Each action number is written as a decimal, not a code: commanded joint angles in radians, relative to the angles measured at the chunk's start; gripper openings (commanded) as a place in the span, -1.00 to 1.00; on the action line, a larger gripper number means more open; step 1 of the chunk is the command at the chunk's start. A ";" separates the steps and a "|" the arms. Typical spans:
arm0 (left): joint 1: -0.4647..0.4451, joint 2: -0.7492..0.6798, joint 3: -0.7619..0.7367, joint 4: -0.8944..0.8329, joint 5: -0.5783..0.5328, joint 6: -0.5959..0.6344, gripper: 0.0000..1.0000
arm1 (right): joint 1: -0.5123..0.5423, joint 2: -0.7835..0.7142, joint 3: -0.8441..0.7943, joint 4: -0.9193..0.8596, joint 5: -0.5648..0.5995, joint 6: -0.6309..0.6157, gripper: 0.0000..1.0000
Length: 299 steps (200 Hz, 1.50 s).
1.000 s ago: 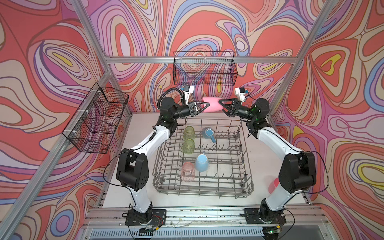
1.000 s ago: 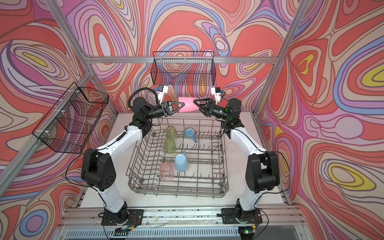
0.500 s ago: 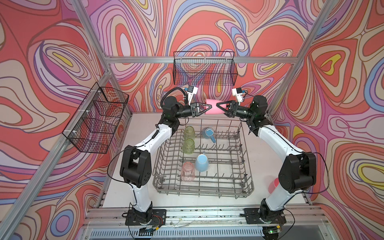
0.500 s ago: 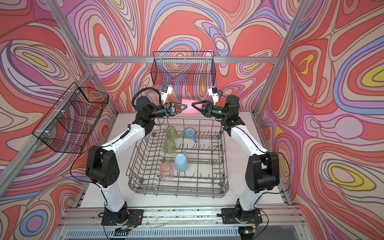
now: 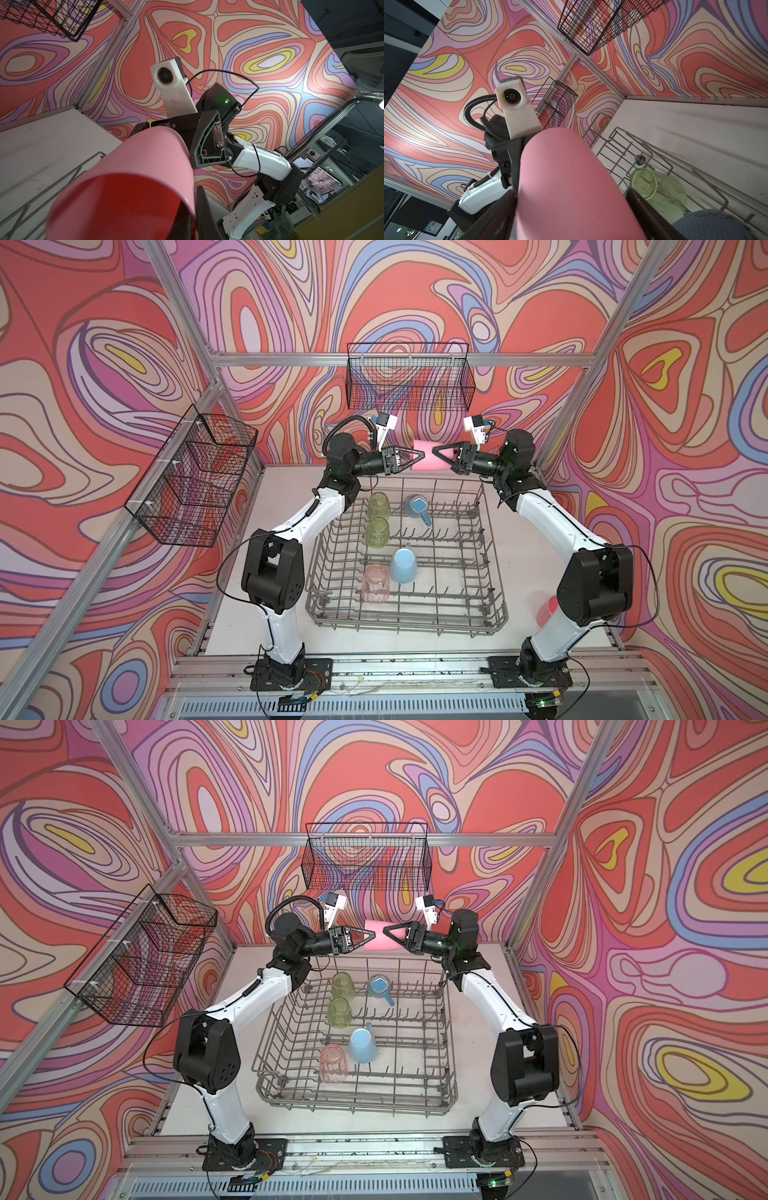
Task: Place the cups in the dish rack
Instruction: 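Open the left gripper and pull it back from the cup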
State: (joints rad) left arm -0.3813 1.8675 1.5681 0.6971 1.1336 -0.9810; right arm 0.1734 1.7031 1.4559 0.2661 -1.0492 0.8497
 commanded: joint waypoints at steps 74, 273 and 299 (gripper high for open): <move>-0.013 0.037 0.037 0.046 -0.008 0.002 -0.77 | 0.005 0.007 0.011 0.025 -0.016 -0.005 0.33; -0.033 -0.189 -0.142 -0.580 -0.561 0.452 0.79 | 0.060 -0.218 -0.051 -0.664 0.771 -0.550 -0.01; -0.063 -0.246 -0.201 -0.622 -0.681 0.461 0.97 | 0.096 -0.222 -0.029 -0.768 0.920 -0.614 -0.02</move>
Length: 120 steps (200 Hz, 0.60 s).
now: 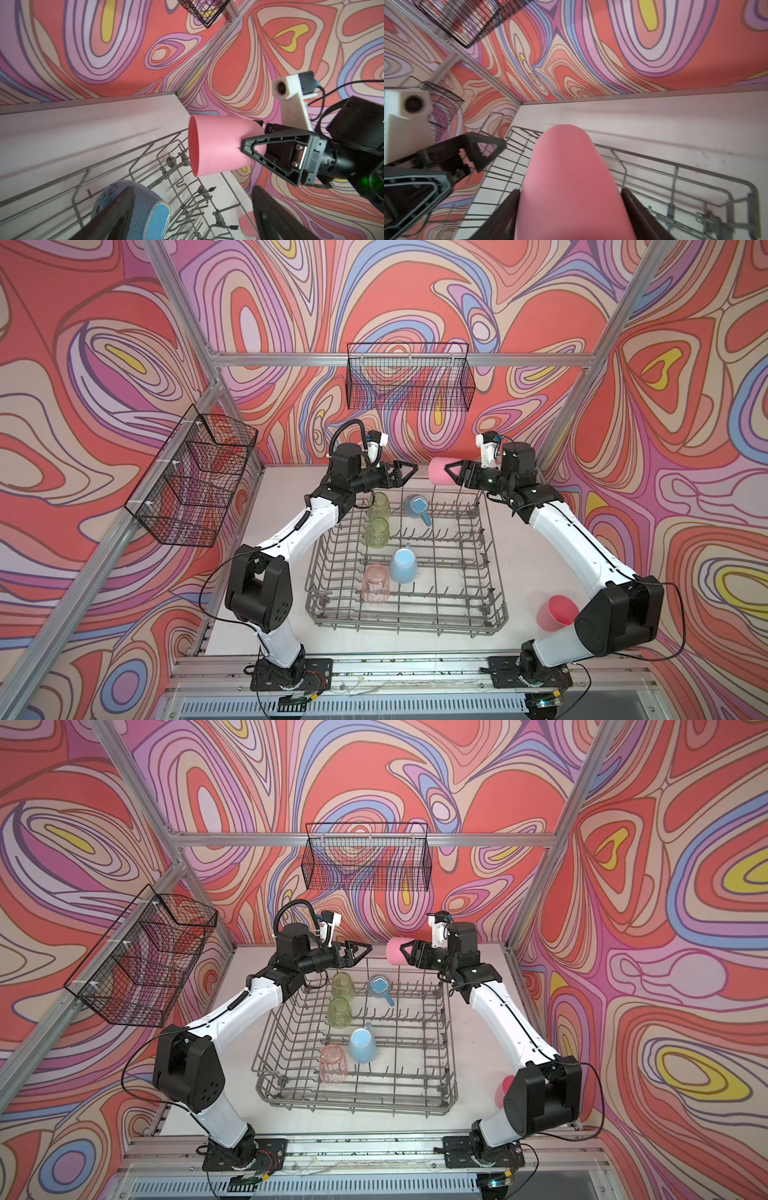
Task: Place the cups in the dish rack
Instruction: 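Open the left gripper and pull it back from the cup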
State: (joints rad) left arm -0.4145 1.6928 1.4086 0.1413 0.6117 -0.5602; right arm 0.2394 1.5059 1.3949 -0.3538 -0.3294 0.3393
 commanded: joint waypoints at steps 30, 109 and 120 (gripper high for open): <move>-0.078 -0.146 -0.052 -0.188 -0.318 0.115 1.00 | 0.038 -0.020 0.045 -0.221 0.279 -0.138 -0.02; -0.106 -0.292 0.008 -0.547 -0.571 0.252 1.00 | 0.054 0.063 0.133 -0.345 0.401 -0.187 -0.02; -0.107 -0.307 0.022 -0.600 -0.580 0.282 1.00 | 0.058 0.086 0.157 -0.363 0.410 -0.193 -0.02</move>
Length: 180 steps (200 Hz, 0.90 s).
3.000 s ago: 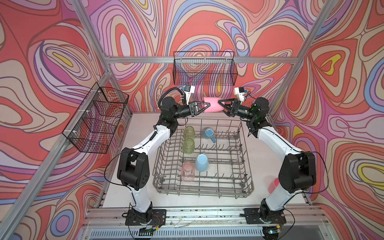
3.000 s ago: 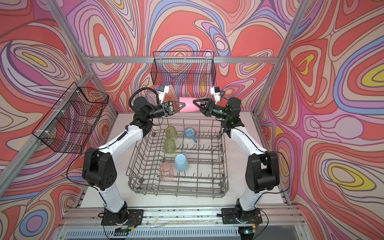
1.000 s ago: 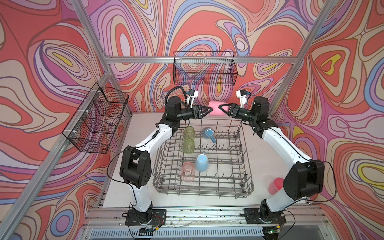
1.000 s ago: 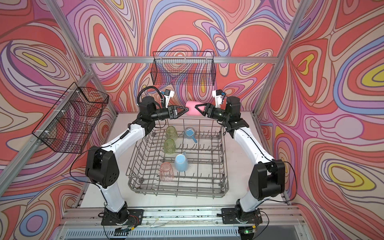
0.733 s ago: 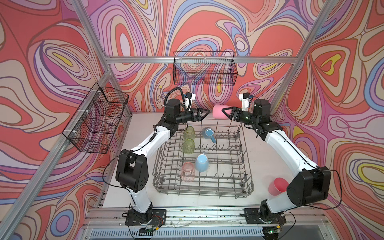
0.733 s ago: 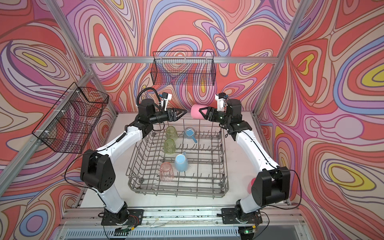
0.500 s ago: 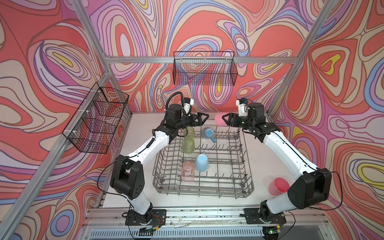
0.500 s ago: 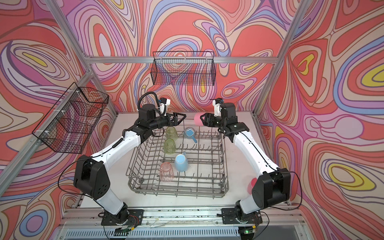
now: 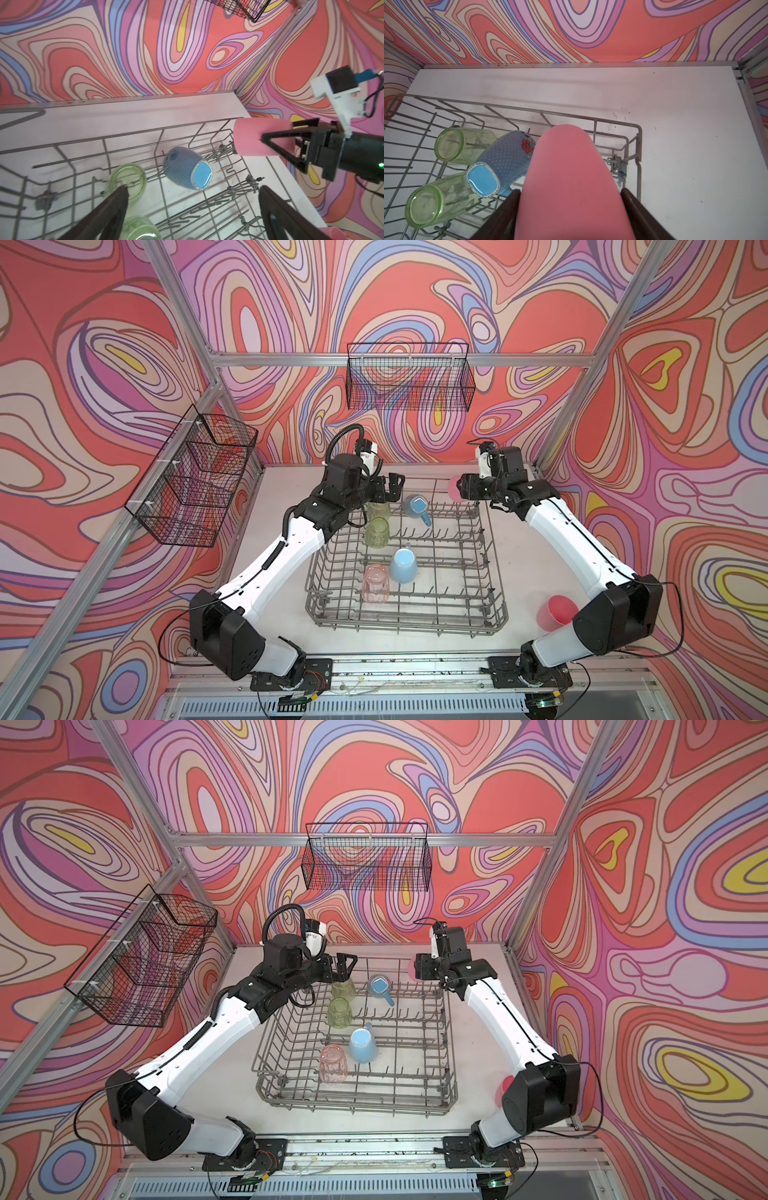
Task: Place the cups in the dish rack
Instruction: 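Open the left gripper and pull it back from the cup, then lower the opaque pink cup into the rack's far side with the right gripper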
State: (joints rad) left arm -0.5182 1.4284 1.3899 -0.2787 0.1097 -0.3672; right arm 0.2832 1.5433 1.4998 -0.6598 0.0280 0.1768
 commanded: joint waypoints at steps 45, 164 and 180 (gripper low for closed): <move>-0.003 -0.113 0.050 -0.342 -0.115 0.228 1.00 | 0.056 0.136 0.146 -0.121 0.107 -0.059 -0.02; -0.002 -0.270 -0.229 -0.180 -0.137 0.299 0.97 | 0.096 0.285 0.246 -0.228 0.166 -0.081 -0.02; -0.002 -0.270 -0.231 -0.175 -0.134 0.297 0.97 | 0.096 0.297 0.246 -0.228 0.166 -0.085 0.00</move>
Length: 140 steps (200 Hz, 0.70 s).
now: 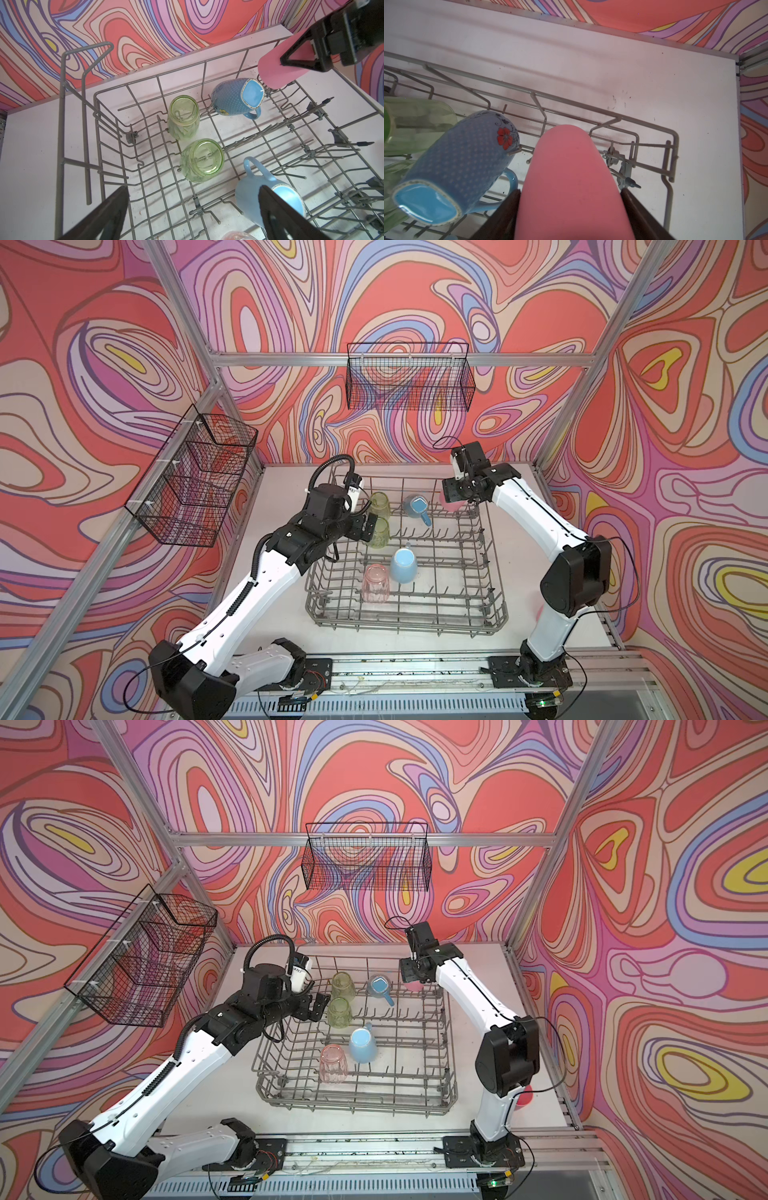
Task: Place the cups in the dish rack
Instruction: 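Lower the opaque pink cup into the rack's far side with the right gripper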
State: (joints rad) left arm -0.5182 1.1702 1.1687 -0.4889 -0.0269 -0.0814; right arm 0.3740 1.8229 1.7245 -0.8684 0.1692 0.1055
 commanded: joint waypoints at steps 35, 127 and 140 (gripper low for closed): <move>-0.001 -0.010 -0.017 0.056 0.017 -0.005 0.97 | 0.008 0.048 0.026 -0.020 0.031 -0.024 0.01; -0.003 -0.011 -0.015 0.053 0.028 -0.018 0.96 | 0.021 0.119 0.014 -0.011 0.015 -0.022 0.05; -0.002 -0.021 -0.019 0.057 0.033 -0.018 0.97 | 0.026 0.136 0.027 -0.025 0.017 -0.021 0.05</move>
State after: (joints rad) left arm -0.5182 1.1702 1.1564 -0.4454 -0.0109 -0.0910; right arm 0.3828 1.9144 1.7279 -0.8841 0.1795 0.0895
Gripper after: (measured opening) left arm 0.983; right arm 0.726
